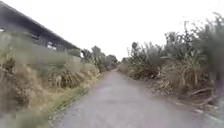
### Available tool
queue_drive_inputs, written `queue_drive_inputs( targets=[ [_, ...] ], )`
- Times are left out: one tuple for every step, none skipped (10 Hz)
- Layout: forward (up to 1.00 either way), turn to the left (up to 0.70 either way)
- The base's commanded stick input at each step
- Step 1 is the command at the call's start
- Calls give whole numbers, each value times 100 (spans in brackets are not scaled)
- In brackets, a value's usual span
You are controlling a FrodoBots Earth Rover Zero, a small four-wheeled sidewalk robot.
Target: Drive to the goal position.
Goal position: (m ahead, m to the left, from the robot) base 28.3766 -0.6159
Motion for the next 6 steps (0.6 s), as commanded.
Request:
queue_drive_inputs(
  targets=[
    [100,0],
    [100,0],
    [100,0],
    [100,0],
    [100,0],
    [100,0]
  ],
)
